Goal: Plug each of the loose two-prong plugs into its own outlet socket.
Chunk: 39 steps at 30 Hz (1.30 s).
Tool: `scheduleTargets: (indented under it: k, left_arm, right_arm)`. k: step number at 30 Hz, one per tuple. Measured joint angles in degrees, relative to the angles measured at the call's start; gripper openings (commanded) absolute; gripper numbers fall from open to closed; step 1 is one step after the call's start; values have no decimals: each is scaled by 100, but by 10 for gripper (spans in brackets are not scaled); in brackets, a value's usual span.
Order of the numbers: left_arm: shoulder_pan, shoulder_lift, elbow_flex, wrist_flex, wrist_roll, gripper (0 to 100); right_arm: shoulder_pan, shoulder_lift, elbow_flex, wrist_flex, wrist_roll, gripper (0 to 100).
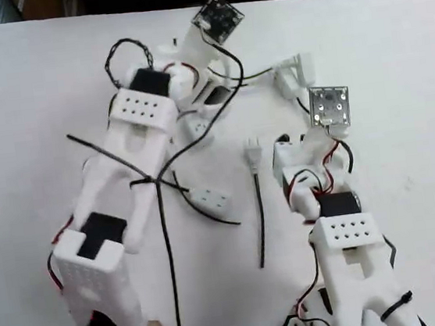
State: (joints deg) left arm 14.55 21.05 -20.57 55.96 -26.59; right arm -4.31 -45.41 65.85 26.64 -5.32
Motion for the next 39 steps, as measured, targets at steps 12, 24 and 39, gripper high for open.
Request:
scheduleTargets:
  k: [12, 24, 39]
  left_arm:
    - [-308, 0, -1749, 2840, 0, 290]
    - [-712, -431, -2382, 4598, 229, 290]
    - [-2303, -4782, 2207, 3420, 273, 290]
  right_arm:
    - [-9, 0, 0, 0, 0, 105]
    - [-413, 0, -607, 1354, 62, 105]
    - [-1890, 0, -1793, 2848, 738, 104]
